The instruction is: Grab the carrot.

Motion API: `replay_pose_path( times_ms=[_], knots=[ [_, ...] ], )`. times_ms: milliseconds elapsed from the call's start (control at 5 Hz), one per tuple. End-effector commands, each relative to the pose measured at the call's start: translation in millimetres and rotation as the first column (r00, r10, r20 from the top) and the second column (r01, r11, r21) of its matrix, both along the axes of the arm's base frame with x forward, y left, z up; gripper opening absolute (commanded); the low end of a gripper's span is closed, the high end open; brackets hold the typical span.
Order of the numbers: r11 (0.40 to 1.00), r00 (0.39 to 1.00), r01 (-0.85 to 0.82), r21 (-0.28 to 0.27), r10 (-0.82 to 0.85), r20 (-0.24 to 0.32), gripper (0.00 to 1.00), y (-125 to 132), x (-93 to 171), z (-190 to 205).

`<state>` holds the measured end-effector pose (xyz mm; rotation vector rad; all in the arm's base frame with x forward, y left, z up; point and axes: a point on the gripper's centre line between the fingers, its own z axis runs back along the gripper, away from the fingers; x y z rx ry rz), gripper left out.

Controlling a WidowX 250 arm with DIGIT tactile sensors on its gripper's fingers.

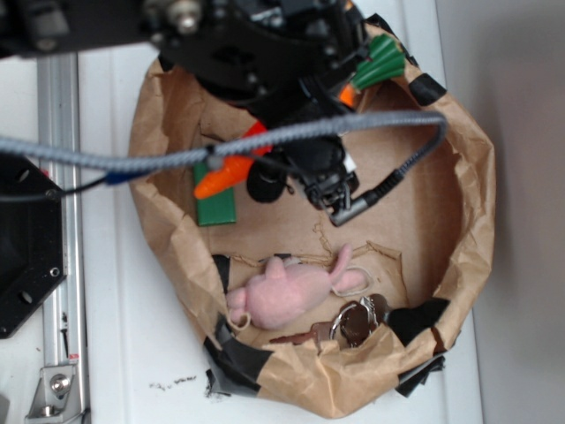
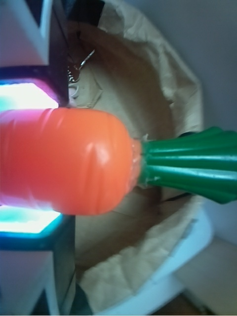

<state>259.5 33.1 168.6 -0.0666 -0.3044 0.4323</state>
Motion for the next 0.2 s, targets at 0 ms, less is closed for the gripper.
replay_pose_path(
  times_ms=[0],
  knots=[
    [0.999, 0.999, 0.021, 0.046, -0.023, 0.035, 0.0, 16.8, 8.1, 7.3]
  ],
)
